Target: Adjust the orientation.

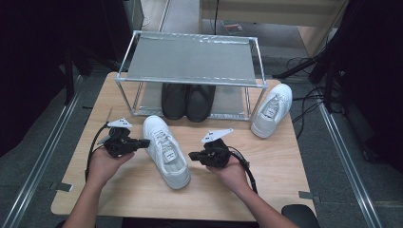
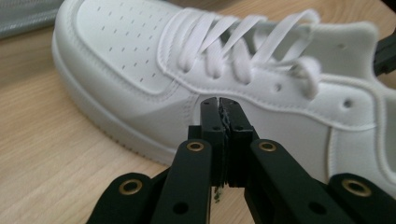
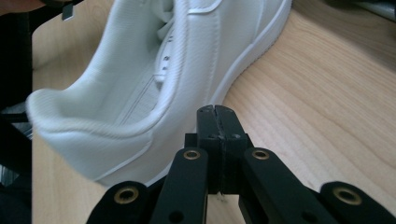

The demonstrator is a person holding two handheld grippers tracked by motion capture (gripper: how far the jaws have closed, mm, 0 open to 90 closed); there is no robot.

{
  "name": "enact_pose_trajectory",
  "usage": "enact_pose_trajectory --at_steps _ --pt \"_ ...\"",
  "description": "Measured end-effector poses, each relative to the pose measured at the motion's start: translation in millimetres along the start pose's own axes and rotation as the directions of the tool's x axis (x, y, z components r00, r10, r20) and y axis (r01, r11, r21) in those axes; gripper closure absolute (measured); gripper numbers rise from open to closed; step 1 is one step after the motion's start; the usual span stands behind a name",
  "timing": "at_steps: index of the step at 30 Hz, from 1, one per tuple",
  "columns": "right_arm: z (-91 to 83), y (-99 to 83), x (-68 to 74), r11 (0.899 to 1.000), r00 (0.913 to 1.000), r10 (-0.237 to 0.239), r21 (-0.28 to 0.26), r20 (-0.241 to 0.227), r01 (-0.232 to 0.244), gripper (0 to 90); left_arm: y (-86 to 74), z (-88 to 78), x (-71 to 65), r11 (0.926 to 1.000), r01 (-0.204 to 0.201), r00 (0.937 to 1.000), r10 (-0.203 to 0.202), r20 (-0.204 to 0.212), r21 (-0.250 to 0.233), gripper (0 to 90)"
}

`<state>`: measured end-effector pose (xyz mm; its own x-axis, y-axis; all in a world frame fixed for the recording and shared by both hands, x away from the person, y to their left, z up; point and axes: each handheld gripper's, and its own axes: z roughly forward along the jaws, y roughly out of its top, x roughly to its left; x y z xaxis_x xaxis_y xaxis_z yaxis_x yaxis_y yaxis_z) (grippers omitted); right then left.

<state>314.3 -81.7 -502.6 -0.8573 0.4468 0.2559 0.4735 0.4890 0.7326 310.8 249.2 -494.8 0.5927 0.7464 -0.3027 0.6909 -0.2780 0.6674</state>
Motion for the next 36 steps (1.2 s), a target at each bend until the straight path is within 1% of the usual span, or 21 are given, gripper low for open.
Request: enact_pose_trajectory --at_steps 5,7,9,10,12,15,17,18,19,20,21,22,23,24,26,28,30,31,32,33,36 --pt "10.3 9.0 -8.3 1.0 1.0 0.002 0.0 0.004 -0.002 90.0 -3.9 0.1 1.9 0.9996 0.029 0.9996 -0.029 -0.006 -0.002 89.6" --pt "16.1 14.2 -12.1 1.0 0.9999 0.015 -0.006 -0.005 -0.015 90.0 -5.6 -0.2 1.7 0.9996 0.029 0.9995 -0.029 -0.012 -0.001 89.6" --pt "22.2 18.8 -14.6 1.0 0.9998 0.017 -0.003 -0.01 -0.017 90.0 -7.1 0.2 1.2 0.9994 0.035 0.9993 -0.035 -0.007 0.004 89.6" --pt "28.8 23.3 -15.8 1.0 0.9994 0.026 -0.006 -0.023 -0.026 90.0 -8.2 0.8 1.2 0.9993 0.036 0.9993 -0.036 -0.002 0.008 89.5" --pt "30.5 24.3 -15.9 1.0 0.9992 0.027 -0.004 -0.031 -0.027 90.0 -9.6 2.7 0.6 0.9993 0.036 0.9993 -0.036 -0.004 0.013 89.4" --pt "36.2 26.6 -13.2 1.0 0.9991 0.023 0.01 -0.037 -0.022 90.0 -10.5 6.4 -1.2 0.9991 0.035 0.9994 -0.035 0.008 0.025 89.5" --pt "38.0 26.6 -10.8 1.0 0.9995 0.014 0.015 -0.029 -0.013 90.0 -10.8 7.9 -3.2 0.9992 0.031 0.9995 -0.032 0.009 0.024 89.3" --pt "38.2 26.7 -10.1 1.0 0.9994 0.02 0.015 -0.028 -0.02 90.0 -11.3 8.1 -2.5 0.9989 0.04 0.9986 -0.041 0.032 0.024 87.8" --pt "38.5 26.6 -9.7 1.0 0.9993 0.024 0.015 -0.029 -0.023 90.0 -11.6 7.8 -2.4 0.9989 0.042 0.9986 -0.042 0.033 0.022 85.9" --pt "39.1 26.1 -8.4 0.999 0.9989 0.032 0.012 -0.035 -0.031 90.0 -12.0 7.6 -2.7 0.9991 0.036 0.9989 -0.036 0.028 0.021 87.2" --pt "39.1 26.1 -8.4 0.999 0.9989 0.032 0.012 -0.035 -0.031 90.0 -12.2 7.7 -3.5 0.9989 0.038 0.9987 -0.038 0.034 0.027 87.2" --pt "39.3 25.8 -7.7 0.999 0.9987 0.032 0.016 -0.04 -0.031 90.0 -12.3 8.0 -4.9 0.9991 0.03 0.9992 -0.03 0.027 0.03 87.7" --pt "40.1 24.4 -3.5 1.0 0.9981 0.022 0.023 -0.057 -0.02 90.0 -12.4 7.8 -5.9 0.9991 0.027 0.9993 -0.028 0.025 0.031 89.5" --pt "40.1 24.4 -3.5 1.0 0.9981 0.022 0.023 -0.057 -0.02 90.0 -12.5 7.3 -6.5 0.9992 0.022 0.9994 -0.023 0.025 0.034 89.5" --pt "40.1 23.4 2.1 1.0 0.9985 0.005 0.028 -0.055 -0.003 90.0 -13.2 6.1 -6.5 0.9991 0.019 0.9994 -0.02 0.029 0.037 90.0" --pt "40.4 22.0 6.5 1.0 0.9982 -0.006 0.03 -0.06 0.008 90.0 -14.2 5.6 -6.2 0.999 0.024 0.999 -0.025 0.036 0.037 90.0" --pt "40.2 21.3 8.6 0.999 0.9976 0.005 0.038 -0.069 -0.002 90.0 -15.1 5.4 -6.4 0.9989 0.032 0.9985 -0.033 0.042 0.035 90.0" --pt "40.1 20.9 10.6 0.999 0.997 0.02 0.043 -0.075 -0.016 90.0 -15.3 5.4 -6.8 0.999 0.029 0.9988 -0.03 0.039 0.034 90.0" --pt "40.1 20.9 10.6 0.999 0.997 0.02 0.043 -0.075 -0.016 90.0 -15.3 5.5 -7.2 0.9988 0.032 0.9982 -0.034 0.049 0.037 90.0" --pt "40.2 20.7 11.1 0.999 0.9971 0.019 0.042 -0.074 -0.016 90.0 -15.4 5.4 -8.2 0.999 0.022 0.9987 -0.024 0.044 0.04 90.0" --pt "39.0 19.9 13.4 0.998 0.9969 0.023 0.052 -0.076 -0.02 90.0 -15.5 6.1 -10.1 0.9989 0.022 0.9985 -0.024 0.049 0.043 90.0"
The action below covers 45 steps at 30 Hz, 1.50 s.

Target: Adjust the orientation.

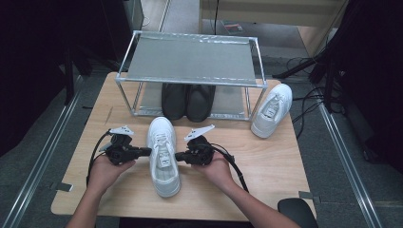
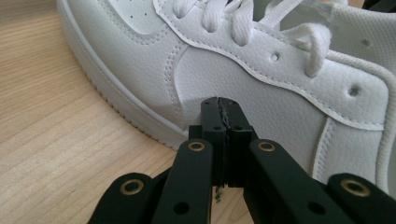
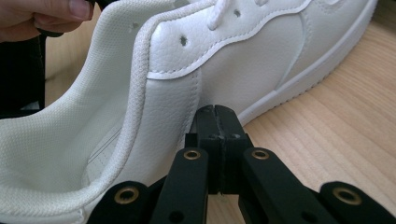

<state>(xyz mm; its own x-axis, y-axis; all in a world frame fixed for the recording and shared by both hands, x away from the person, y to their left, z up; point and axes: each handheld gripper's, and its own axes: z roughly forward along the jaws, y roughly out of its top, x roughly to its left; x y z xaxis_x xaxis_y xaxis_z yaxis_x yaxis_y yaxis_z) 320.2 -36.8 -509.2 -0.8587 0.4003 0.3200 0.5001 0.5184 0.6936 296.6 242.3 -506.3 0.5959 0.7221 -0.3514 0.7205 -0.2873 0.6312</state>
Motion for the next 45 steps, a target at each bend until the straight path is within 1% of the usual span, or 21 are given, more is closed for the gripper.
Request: enact_pose_trajectory --at_steps 3,5,9,13,18,20,21,22,26,27,29,31,34,35,36,37,38,39,42,43,45 --pt "-0.9 -2.4 3.0 1.0 1.0 -0.005 0.0 0.001 0.005 90.0 0.2 0.4 -2.4 0.9999 -0.011 0.9999 0.011 -0.006 0.005 90.0" --pt "-1.7 -3.7 4.5 1.0 1.0 -0.009 0.0 0.003 0.009 90.0 0.7 1.5 -4.7 0.9999 -0.01 0.9999 0.01 -0.007 0.006 90.0" --pt "-5.4 -6.8 6.9 1.0 0.9997 -0.022 0.005 0.011 0.022 90.0 3.7 5.2 -7.5 0.9995 -0.027 0.9996 0.027 0.0 0.015 90.0" --pt "-10.0 -9.4 8.4 0.999 0.9991 -0.034 0.016 0.026 0.033 90.0 7.1 10.1 -10.4 0.9993 -0.031 0.9994 0.031 0.016 0.019 90.0" --pt "-16.8 -14.2 8.1 1.0 0.9988 -0.026 0.017 0.04 0.026 90.0 11.7 15.7 -14.4 0.9982 -0.051 0.9983 0.05 0.029 0.03 90.0" --pt "-19.3 -15.8 7.7 1.0 0.9988 -0.022 0.02 0.045 0.021 90.0 13.6 18.3 -13.3 0.9986 -0.04 0.9977 0.038 0.056 0.034 90.0" --pt "-20.7 -16.8 6.7 1.0 0.9986 -0.026 0.017 0.046 0.025 90.0 14.0 19.0 -12.8 0.9986 -0.039 0.9973 0.037 0.064 0.035 90.0" --pt "-21.8 -17.4 6.6 1.0 0.9987 -0.018 0.019 0.048 0.017 90.0 14.5 19.9 -12.8 0.9988 -0.036 0.9968 0.034 0.072 0.033 90.0" --pt "-24.2 -19.2 2.3 1.0 0.9989 -0.012 0.009 0.046 0.012 90.0 16.8 18.0 -11.5 0.997 -0.062 0.9959 0.059 0.069 0.046 90.0" --pt "-24.6 -19.2 1.2 1.0 0.9988 -0.016 0.005 0.047 0.016 88.7 16.8 16.7 -11.1 0.9972 -0.064 0.9952 0.061 0.076 0.038 89.7" --pt "-25.5 -19.3 -1.5 1.0 0.9985 -0.016 0.001 0.052 0.016 85.9 17.0 14.4 -11.5 0.9975 -0.066 0.9958 0.064 0.065 0.026 86.9" --pt "-27.2 -19.3 -3.8 1.0 0.9993 -0.012 -0.009 0.035 0.013 83.6 18.9 11.2 -11.6 0.9969 -0.074 0.9955 0.072 0.061 0.025 83.9" --pt "-32.0 -19.2 -5.1 0.999 0.9985 -0.036 -0.03 0.04 0.038 77.3 19.0 4.5 -10.4 0.9984 -0.056 0.9953 0.056 0.079 -0.011 77.8" --pt "-35.6 -19.5 -6.8 0.998 0.998 -0.049 -0.041 0.04 0.051 71.8 18.6 2.6 -9.9 0.9981 -0.058 0.9951 0.06 0.079 -0.021 72.7" --pt "-37.4 -19.9 -8.0 0.998 0.9978 -0.052 -0.043 0.042 0.054 69.4 18.4 1.2 -9.6 0.9981 -0.054 0.9951 0.056 0.081 -0.03 69.4" --pt "-37.4 -19.9 -8.0 0.998 0.9978 -0.052 -0.043 0.042 0.054 69.4 18.4 0.0 -8.5 0.9979 -0.054 0.9949 0.057 0.084 -0.035 69.4" --pt "-41.2 -21.0 -11.8 0.997 0.9976 -0.053 -0.052 0.045 0.056 66.3 18.3 -0.5 -7.8 0.998 -0.046 0.9952 0.05 0.085 -0.042 64.4" --pt "-41.2 -21.0 -11.8 0.997 0.9976 -0.053 -0.052 0.045 0.056 66.3 18.3 -0.9 -6.7 0.9979 -0.046 0.9953 0.05 0.083 -0.045 64.4" --pt "-48.7 -21.9 -17.4 0.996 0.9983 -0.038 -0.081 0.044 0.042 63.8 18.2 -1.2 -5.2 0.9983 -0.042 0.9953 0.045 0.085 -0.039 61.0" --pt "-53.5 -22.3 -20.5 0.994 0.9984 -0.036 -0.102 0.044 0.04 62.5 18.3 -1.4 -5.0 0.9984 -0.044 0.9954 0.047 0.084 -0.037 59.4" --pt "-55.9 -22.5 -22.0 0.993 0.9983 -0.034 -0.109 0.048 0.039 62.5 18.4 -1.4 -5.2 0.998 -0.053 0.9953 0.055 0.079 -0.036 58.4"
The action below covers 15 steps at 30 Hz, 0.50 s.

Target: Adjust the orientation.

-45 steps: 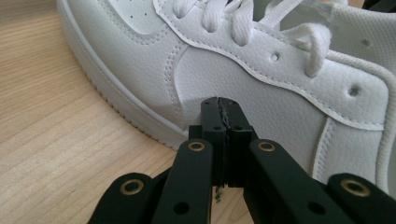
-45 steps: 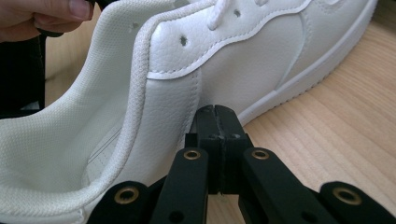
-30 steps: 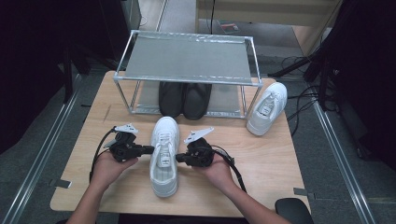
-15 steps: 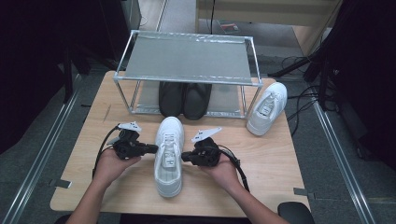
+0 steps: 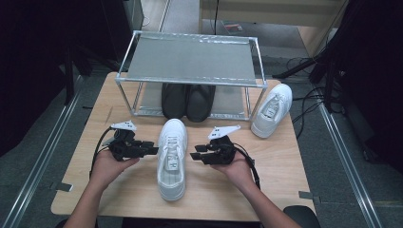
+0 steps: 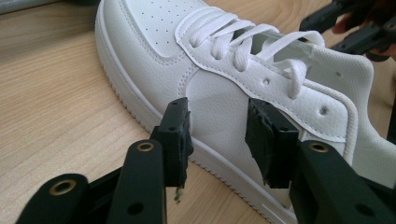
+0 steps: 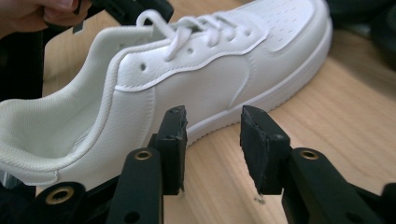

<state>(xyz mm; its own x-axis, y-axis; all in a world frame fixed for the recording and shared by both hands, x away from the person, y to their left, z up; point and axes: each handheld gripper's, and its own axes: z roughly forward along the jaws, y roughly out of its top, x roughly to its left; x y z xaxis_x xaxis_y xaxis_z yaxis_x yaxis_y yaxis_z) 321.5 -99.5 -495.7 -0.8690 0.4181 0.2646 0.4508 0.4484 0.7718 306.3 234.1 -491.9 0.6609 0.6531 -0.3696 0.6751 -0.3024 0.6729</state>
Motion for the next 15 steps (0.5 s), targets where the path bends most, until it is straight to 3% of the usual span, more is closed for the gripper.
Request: enact_pose_trajectory --at_steps 11,15 --pt "-20.0 3.4 -14.8 1.0 0.9996 0.021 -0.006 0.018 -0.021 60.4 -2.1 1.1 2.0 0.9993 -0.026 0.9996 0.026 -0.01 0.028 53.3" --pt "-27.5 3.4 -22.4 0.999 0.9988 0.033 -0.015 0.035 -0.032 57.5 -2.2 0.4 2.2 0.9995 -0.026 0.9995 0.026 -0.015 0.018 52.1"
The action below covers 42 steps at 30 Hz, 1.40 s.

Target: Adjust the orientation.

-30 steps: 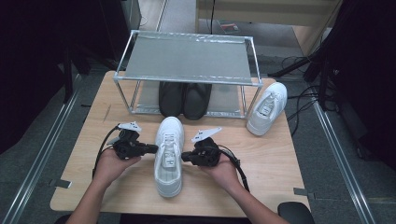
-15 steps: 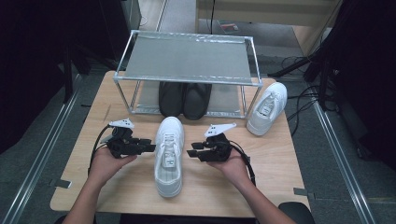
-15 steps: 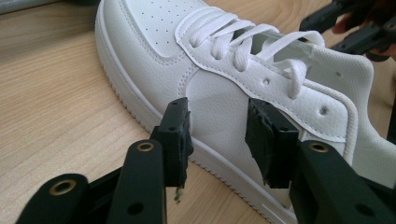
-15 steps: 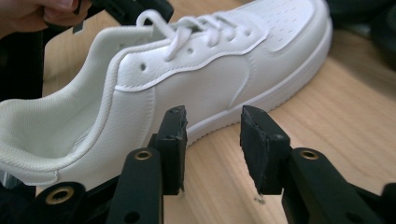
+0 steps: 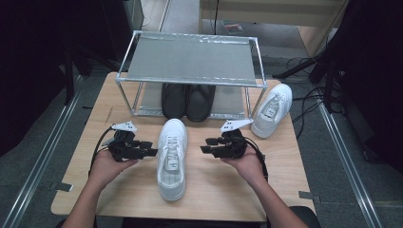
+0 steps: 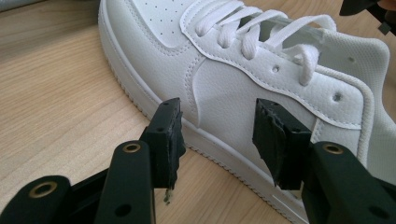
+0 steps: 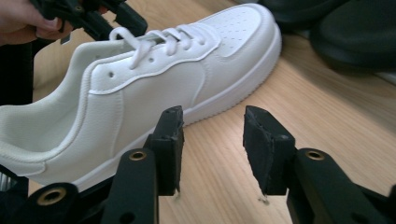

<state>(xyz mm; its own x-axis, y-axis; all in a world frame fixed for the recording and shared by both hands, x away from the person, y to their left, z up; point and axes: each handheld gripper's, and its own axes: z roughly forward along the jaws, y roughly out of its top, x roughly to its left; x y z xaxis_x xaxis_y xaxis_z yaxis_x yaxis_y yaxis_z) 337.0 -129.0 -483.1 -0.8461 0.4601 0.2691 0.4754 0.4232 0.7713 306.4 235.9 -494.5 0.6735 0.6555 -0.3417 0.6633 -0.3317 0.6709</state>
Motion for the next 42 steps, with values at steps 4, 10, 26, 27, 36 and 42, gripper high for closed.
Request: enact_pose_trajectory --at_steps 4,10,26,27,36,42 --pt "-9.4 0.4 -11.0 1.0 0.9995 0.02 -0.008 0.023 -0.02 56.9 0.2 1.2 0.4 1.0 -0.006 1.0 0.006 -0.007 0.003 50.7" --pt "-21.2 -0.9 -25.5 0.999 0.9975 0.043 -0.012 0.055 -0.043 57.0 0.8 0.9 2.1 1.0 0.002 0.9999 -0.002 -0.011 0.004 49.5" --pt "-45.4 5.5 -72.2 0.996 0.9838 0.082 -0.031 0.159 -0.078 59.2 0.5 1.3 0.1 0.9999 -0.01 0.9999 0.01 -0.009 0.01 48.9" --pt "-47.4 5.7 -74.3 0.996 0.9823 0.084 -0.032 0.167 -0.08 59.5 0.1 0.9 0.2 0.9999 -0.013 0.9998 0.013 -0.012 0.009 48.8" --pt "-72.8 14.3 -93.3 0.992 0.9727 0.113 -0.07 0.203 -0.101 61.1 -5.9 -2.2 0.2 0.9999 0.009 0.9997 -0.009 -0.021 0.009 48.9" --pt "-86.7 17.8 -101.9 0.992 0.9631 0.113 -0.077 0.244 -0.097 61.0 -9.3 -5.5 -0.5 1.0 0.006 0.9995 -0.006 -0.031 -0.001 48.9"
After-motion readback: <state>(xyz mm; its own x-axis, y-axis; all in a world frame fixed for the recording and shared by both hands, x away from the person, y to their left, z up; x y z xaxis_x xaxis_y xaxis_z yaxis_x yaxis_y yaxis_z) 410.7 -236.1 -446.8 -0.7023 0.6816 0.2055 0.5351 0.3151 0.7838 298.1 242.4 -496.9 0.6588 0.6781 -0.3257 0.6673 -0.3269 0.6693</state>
